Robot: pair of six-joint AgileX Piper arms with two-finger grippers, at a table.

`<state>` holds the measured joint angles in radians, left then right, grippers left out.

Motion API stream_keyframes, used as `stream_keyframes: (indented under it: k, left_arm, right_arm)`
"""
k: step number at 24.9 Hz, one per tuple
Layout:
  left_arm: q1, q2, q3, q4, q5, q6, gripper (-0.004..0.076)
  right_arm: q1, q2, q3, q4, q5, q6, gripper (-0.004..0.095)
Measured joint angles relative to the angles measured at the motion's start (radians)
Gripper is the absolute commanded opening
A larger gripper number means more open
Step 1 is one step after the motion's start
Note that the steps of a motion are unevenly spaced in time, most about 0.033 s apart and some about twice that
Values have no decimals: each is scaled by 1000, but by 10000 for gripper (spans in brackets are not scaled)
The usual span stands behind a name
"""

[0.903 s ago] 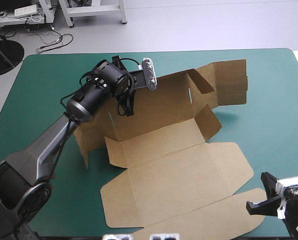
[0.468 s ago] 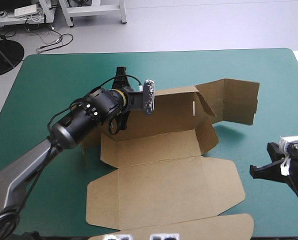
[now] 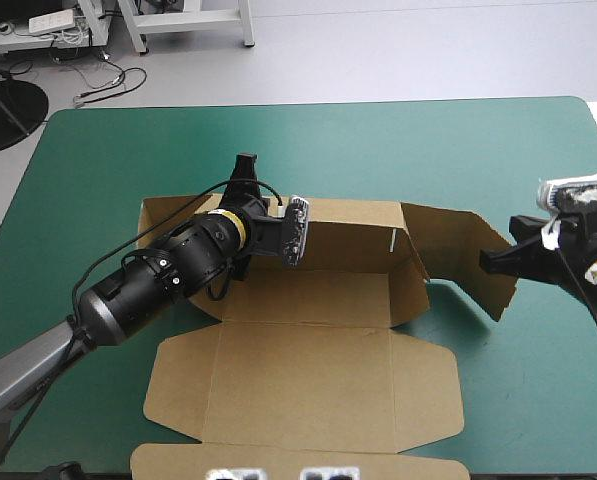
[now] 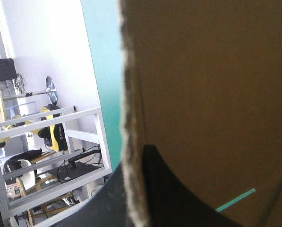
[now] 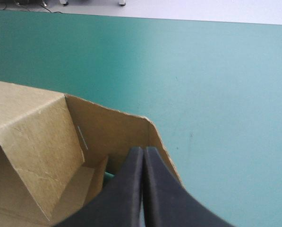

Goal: Fold the box

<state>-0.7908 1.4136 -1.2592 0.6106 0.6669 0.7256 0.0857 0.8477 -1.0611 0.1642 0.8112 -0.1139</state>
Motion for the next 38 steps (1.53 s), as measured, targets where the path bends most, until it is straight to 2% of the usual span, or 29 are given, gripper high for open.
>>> stream_keyframes:
  k: [7,13,15,19,21,27,38]
  left_arm:
    - [-2,-8,32,144,37,-193,-10]
    - [-2,-12,86,241,24,-303,-10]
    - [-2,-17,87,242,19,-322,-10]
    - [-12,-52,92,263,14,-338,-10]
    - [-30,-60,117,301,12,-344,-10]
    - [-89,-61,227,517,3,-562,-10]
    - [-94,-62,233,540,-8,-606,-10]
  right_arm:
    - [0,235,-217,74,58,-48,-15]
    - [0,610,-556,205,218,-100,-15]
    - [0,694,-639,222,259,-100,-15]
    - [0,956,-914,232,411,-48,-15]
    - [1,1038,-993,236,431,-18,-15]
    - [4,1113,-1034,242,439,19,-14]
    - [44,1147,-928,226,438,47,-15]
